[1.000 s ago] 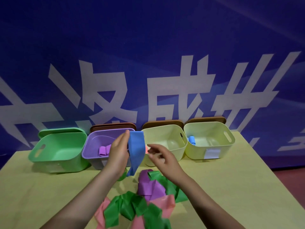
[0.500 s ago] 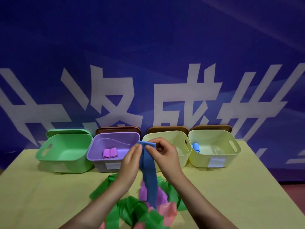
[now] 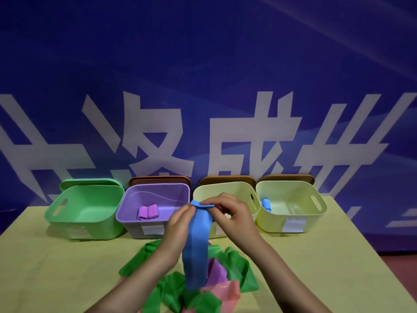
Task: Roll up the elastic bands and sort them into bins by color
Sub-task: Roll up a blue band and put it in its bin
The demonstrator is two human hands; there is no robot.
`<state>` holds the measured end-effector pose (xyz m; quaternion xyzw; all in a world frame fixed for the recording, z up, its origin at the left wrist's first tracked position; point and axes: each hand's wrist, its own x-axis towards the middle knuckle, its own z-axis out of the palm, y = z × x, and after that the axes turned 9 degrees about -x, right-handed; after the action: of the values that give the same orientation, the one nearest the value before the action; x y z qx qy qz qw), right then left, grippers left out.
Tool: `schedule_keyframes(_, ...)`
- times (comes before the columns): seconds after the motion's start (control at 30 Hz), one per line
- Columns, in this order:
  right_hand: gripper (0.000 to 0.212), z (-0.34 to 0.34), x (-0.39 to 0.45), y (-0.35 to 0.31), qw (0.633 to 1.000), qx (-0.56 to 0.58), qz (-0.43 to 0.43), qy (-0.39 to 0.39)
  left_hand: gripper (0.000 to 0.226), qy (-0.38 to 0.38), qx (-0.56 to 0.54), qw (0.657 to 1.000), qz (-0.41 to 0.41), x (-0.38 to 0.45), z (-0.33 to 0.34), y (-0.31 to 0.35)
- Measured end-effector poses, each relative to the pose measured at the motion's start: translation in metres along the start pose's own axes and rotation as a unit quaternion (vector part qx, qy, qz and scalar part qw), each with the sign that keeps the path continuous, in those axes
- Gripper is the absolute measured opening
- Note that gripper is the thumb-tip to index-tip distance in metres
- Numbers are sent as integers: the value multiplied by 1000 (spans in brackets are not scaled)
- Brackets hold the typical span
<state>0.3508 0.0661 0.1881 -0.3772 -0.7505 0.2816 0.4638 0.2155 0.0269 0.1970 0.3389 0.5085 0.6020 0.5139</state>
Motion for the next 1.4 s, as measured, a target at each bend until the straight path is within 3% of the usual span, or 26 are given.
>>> schedule_keyframes(0.13, 27, -4, -2, 7, 994, -91, -53, -25, 25, -2, -13, 1000, -10, -6, 0, 3)
schedule_keyframes(0.37, 29, -9, -5, 1, 994, 35, 57, -88, 27, 3, -13, 998, -63, 3, -9, -1)
schedule_keyframes(0.5, 30, -11, -8, 3, 991, -69, 25, -112, 39, -42, -7, 995, -91, -1, -9, -1)
schedule_keyframes(0.6, 32, -12, -10, 1, 990, -44, 27, -132, 17, -24, 30, 998, -39, -4, -8, -2)
schedule_keyframes(0.7, 26, -6, -11, -2, 985, 91, 103, -106, 26, -21, 66, 998, -3, -4, -9, -2)
schedule_keyframes(0.8, 21, 5, -10, -1, 973, 139, 165, -78, 25, -29, 103, 993, 43, -4, -11, -3)
schedule_keyframes(0.93, 18, 10, -11, 0, 974, 115, 175, -82, 26, -36, 140, 986, 79, -2, -14, -4)
schedule_keyframes(1.13, 21, 8, -8, 3, 974, 99, 179, -95, 20, -57, 119, 989, 60, -1, -16, -3)
schedule_keyframes(1.4, 20, 1, -3, 3, 970, 103, 189, -115, 26, -77, 207, 971, 92, 14, -19, -9)
